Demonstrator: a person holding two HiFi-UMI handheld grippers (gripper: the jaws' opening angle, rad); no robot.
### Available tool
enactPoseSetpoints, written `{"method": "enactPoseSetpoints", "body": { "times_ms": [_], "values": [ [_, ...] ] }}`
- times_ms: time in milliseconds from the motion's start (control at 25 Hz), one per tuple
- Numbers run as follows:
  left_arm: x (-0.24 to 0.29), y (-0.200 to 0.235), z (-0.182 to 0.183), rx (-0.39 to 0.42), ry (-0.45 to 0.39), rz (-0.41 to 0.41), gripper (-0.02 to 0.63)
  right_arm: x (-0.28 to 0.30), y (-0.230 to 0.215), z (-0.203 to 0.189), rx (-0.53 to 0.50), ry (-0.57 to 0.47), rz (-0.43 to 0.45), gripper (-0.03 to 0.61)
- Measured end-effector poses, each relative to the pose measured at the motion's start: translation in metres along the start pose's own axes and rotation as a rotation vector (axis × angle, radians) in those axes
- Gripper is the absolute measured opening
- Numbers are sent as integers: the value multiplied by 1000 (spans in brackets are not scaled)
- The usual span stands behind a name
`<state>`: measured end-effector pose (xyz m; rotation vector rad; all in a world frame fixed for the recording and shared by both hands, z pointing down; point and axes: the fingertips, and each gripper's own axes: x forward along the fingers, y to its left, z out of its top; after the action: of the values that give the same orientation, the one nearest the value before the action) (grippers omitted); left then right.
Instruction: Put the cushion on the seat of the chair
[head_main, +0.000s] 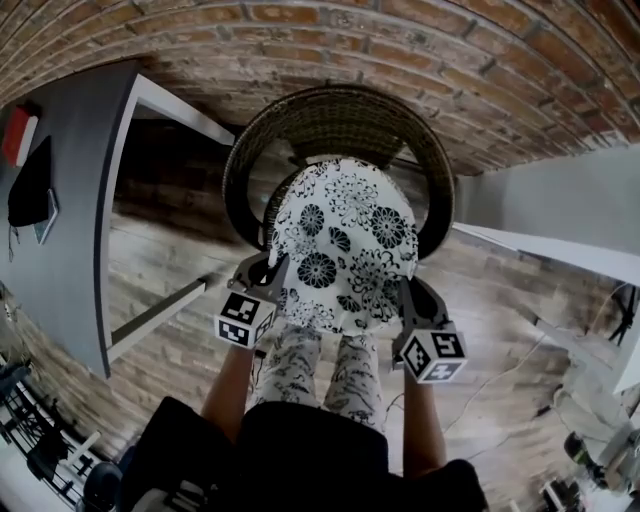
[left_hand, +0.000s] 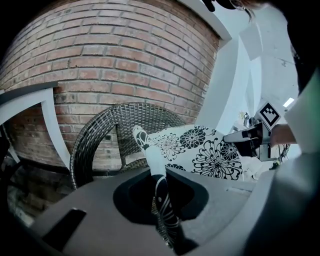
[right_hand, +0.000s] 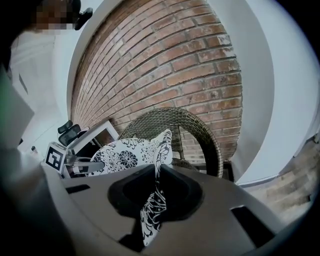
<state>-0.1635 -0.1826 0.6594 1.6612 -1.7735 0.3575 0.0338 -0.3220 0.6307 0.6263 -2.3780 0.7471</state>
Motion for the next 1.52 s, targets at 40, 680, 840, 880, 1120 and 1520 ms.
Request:
{"method": "enactPoseSetpoints", "body": {
  "times_ms": [40,680,840,880,1120,1520],
  "values": [
    [1,1,-2,-2,3,1,12,2,-1,-2,3,2,1,31],
    [20,10,-29,-20,49,28,12,28,-10,-23,17,36,18,31],
    [28,8,-34,-22,59,29,12,33,-18,-26,13,46,18,31],
    [30,8,-35,-21,62,29,12,34,-20,-27,13,49,18,31],
    [36,10,-40,-26,74,33,12,40,-28,-33,21,52,10,31],
    [43,10,-50,-41,108,35,12,50,-29,-45,55,75,34,31]
  ]
}}
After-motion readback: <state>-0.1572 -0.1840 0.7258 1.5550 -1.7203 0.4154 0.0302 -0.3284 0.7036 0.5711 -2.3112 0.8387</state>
